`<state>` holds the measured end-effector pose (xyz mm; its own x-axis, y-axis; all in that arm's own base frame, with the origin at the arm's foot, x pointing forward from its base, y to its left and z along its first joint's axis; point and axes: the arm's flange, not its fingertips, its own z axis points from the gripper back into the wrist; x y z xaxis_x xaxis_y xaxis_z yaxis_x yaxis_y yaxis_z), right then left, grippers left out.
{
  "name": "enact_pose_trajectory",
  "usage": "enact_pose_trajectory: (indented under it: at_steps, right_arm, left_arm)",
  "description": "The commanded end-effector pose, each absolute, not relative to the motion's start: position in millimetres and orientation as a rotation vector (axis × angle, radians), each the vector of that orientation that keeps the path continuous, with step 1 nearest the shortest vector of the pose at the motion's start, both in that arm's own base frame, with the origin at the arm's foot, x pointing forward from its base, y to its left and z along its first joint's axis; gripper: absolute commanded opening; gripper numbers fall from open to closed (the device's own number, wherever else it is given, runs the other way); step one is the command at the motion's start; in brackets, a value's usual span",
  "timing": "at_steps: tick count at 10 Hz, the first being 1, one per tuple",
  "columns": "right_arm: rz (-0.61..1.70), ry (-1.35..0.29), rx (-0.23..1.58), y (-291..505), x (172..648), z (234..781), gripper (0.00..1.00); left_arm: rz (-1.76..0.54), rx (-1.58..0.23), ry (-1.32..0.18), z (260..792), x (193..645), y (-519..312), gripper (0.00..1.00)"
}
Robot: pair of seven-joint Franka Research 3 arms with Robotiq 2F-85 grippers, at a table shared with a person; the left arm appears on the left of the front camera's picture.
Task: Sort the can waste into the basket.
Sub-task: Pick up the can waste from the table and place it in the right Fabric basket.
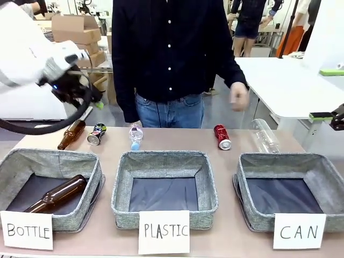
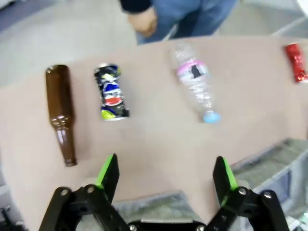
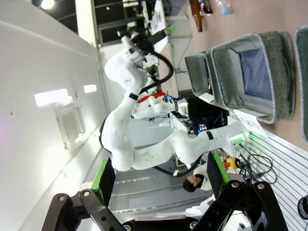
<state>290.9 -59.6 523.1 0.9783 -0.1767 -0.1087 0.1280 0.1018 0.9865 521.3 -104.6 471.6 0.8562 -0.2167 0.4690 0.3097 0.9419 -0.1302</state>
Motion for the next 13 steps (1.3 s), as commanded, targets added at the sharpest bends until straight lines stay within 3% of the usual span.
enact_pose_trajectory:
  at_steps: [1, 3, 4, 6, 7, 8, 13]
  right_arm:
    - [-0.201, -0.059, 1.474, -59.1, 293.5, 525.0, 1.00]
    - [-0.201, -0.059, 1.474, -59.1, 293.5, 525.0, 1.00]
    - [-0.201, -0.059, 1.474, -59.1, 293.5, 525.0, 1.00]
    - [-0.201, -0.059, 1.474, -59.1, 293.5, 525.0, 1.00]
    - [-0.201, -0.059, 1.474, -59.1, 293.5, 525.0, 1.00]
    - [-0.201, -0.059, 1.474, -59.1, 293.5, 525.0, 1.00]
    - [-0.201, -0.059, 1.474, -59.1, 293.5, 525.0, 1.00]
  left_arm:
    - [-0.236, -0.099, -0.369, 440.6, 551.2, -100.9, 1.00]
    - [-0.144, -0.219, -0.154, 389.9, 567.5, -88.0, 1.00]
    - [-0.257, -0.140, -0.364, 409.6, 548.7, -95.7, 1.00]
    - [-0.257, -0.140, -0.364, 409.6, 548.7, -95.7, 1.00]
    - [-0.232, -0.153, -0.293, 386.3, 559.0, -93.7, 1.00]
    - [-0.144, -0.118, -0.280, 380.0, 578.4, -94.6, 1.00]
    - [-0.167, -0.102, -0.165, 365.6, 649.9, -103.7, 1.00]
